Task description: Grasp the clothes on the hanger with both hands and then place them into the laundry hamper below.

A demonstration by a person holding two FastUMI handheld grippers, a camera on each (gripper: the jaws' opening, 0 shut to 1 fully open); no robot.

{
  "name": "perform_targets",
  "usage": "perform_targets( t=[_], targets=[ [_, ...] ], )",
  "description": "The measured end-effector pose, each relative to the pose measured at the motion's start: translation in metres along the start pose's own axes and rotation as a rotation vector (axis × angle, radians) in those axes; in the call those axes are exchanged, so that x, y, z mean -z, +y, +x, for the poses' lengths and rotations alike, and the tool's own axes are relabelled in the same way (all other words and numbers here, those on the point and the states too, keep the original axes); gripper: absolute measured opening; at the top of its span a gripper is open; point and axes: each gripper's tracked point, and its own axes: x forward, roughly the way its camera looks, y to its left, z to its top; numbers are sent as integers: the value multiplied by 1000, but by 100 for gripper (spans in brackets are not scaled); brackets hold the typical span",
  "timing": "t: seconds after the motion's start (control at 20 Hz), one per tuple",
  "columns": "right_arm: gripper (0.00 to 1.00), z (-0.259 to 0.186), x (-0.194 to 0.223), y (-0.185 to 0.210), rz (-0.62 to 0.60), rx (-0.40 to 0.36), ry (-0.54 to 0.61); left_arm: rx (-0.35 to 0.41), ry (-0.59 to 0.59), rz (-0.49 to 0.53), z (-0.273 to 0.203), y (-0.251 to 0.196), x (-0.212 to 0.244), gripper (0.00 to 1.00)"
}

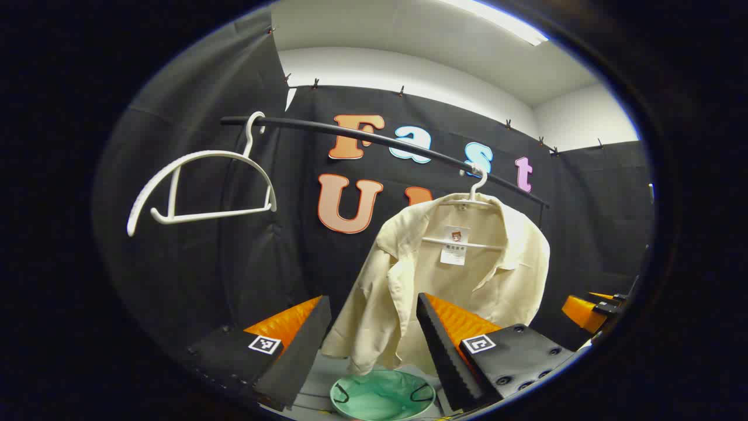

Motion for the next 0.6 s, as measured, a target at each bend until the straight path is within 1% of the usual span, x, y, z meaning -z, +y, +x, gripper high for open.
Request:
perform_targets(
  t=[0.1, 0.15, 0.2, 0.4, 0.6],
  targets=[
    [95, 0, 0, 0, 0, -4, -1, 1, -10, 14, 0, 0, -4, 96],
    [95, 1, 0, 1, 0, -4, -1, -3, -17, 27, 0, 0, -6, 100],
    [95, 1, 1, 0, 0, -4, 1, -6, -21, 35, 0, 0, -7, 96],
    [95, -3, 2, 1, 2, -9, 2, -8, -15, 48, -5, 0, -3, 97],
    [95, -2, 4, 3, -6, -11, 6, -12, 2, 40, -11, 4, 1, 97]
  ],
)
